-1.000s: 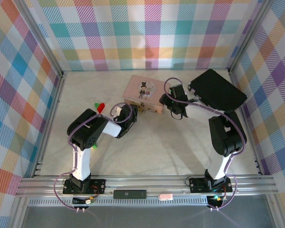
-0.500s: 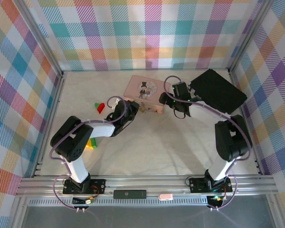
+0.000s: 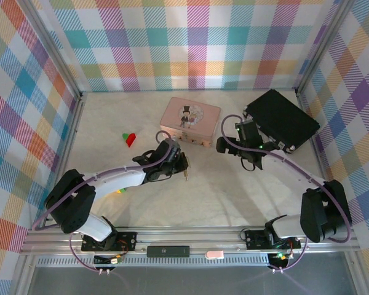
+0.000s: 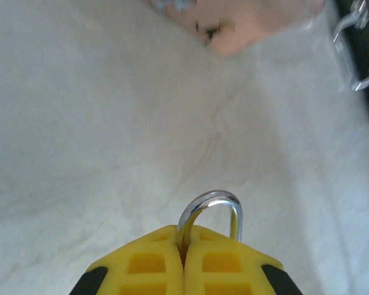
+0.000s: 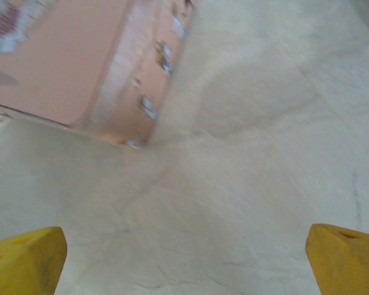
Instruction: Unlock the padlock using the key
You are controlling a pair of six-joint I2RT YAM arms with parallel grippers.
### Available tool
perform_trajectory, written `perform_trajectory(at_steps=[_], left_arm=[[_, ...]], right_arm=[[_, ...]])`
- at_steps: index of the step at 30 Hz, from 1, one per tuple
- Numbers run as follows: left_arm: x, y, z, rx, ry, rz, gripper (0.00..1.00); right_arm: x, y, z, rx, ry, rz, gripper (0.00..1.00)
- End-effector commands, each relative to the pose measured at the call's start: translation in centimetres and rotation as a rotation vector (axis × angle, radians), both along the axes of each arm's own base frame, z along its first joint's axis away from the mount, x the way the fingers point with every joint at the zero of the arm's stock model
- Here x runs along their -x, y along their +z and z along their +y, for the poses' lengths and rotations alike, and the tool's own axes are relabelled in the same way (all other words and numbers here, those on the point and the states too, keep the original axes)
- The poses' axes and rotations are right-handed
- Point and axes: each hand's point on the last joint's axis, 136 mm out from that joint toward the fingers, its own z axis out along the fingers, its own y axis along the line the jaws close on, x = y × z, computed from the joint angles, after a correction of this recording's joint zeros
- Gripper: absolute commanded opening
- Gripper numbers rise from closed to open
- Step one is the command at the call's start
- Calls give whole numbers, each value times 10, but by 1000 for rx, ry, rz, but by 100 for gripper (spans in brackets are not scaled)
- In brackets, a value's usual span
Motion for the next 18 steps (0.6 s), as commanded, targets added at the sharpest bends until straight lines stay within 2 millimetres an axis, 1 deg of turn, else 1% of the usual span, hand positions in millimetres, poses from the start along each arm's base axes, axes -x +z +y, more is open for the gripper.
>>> perform_trajectory(at_steps=[1,3,7,10,12,14,16,18], left_arm=[[13,-17,0,-144,-113,23,0],[12,-26,-6,-183,-140,24,0],[5,-44,-9,-247,-138,33,0],[3,-52,-13,-260,-147,51,0],[2,-52,-15,-258,-138,64,6],[0,-50,-16,-250,-118,58,16],[-4,-46,-11,-257,-86,37,25],[-7,-41,-6,-265,-60,18,34]], right_arm=[[3,7,-17,40,-30,-34,99],[3,9,-22,36,-34,-42,99],[-2,9,-35,60,-52,-57,99],[-7,8,-46,77,-60,-110,99],[-11,8,-61,121,-91,-167,99],[-15,10,-78,164,-124,-210,99],[-20,11,-94,185,-161,-244,99],[-25,7,-107,197,-187,-270,99]])
